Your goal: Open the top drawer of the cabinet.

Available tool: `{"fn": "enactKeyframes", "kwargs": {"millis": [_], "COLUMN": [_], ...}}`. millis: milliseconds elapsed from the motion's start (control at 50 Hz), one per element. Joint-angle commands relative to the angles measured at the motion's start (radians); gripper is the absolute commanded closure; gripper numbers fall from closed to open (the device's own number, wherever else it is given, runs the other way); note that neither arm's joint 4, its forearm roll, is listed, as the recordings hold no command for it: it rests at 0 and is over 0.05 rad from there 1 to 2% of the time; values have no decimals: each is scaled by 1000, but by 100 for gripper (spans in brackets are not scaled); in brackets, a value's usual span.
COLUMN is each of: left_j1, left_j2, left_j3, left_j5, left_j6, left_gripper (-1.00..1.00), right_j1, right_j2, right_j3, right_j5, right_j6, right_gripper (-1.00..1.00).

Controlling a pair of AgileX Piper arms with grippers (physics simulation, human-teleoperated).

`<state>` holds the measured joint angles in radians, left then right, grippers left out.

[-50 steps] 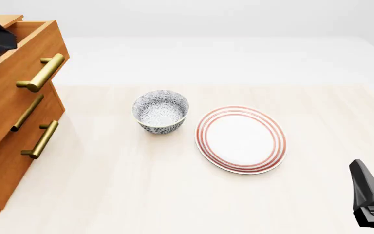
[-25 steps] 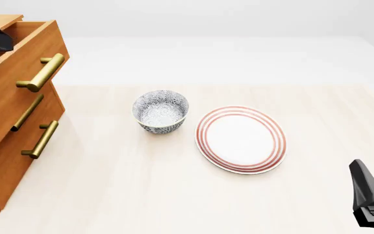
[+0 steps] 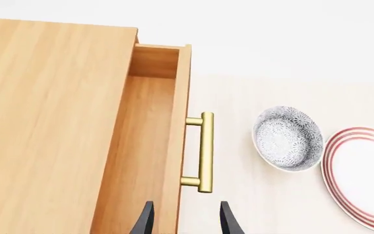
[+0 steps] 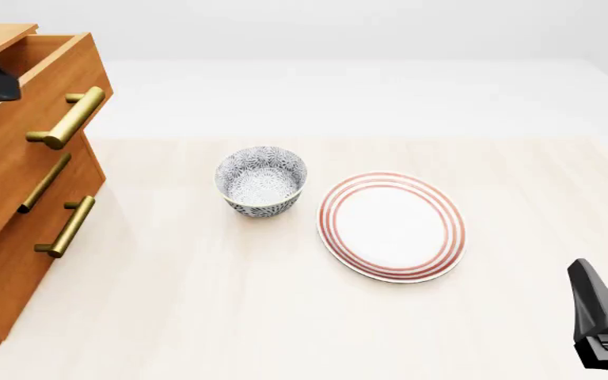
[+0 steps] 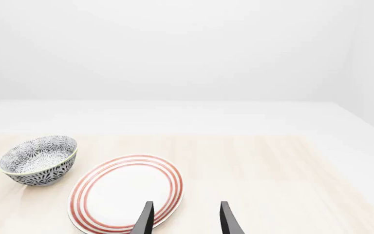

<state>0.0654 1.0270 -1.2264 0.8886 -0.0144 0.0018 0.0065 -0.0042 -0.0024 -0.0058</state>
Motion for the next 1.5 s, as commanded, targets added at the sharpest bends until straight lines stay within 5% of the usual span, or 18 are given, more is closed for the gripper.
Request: {"fn": "enactKeyframes", "kwargs": {"millis": [20, 1500], "left_j1": [6, -24], "left_j2": [-11, 59], "left_j3": [36, 170], "left_j5": [-16, -174], "left_j6": [-9, -58], "left_gripper": [-100, -100], "right_j1": [0, 0], "right_j2": [0, 0], "right_j3": [0, 0], "right_j5": [0, 0], "right_j6": [0, 0], "right_gripper": [-100, -100]}}
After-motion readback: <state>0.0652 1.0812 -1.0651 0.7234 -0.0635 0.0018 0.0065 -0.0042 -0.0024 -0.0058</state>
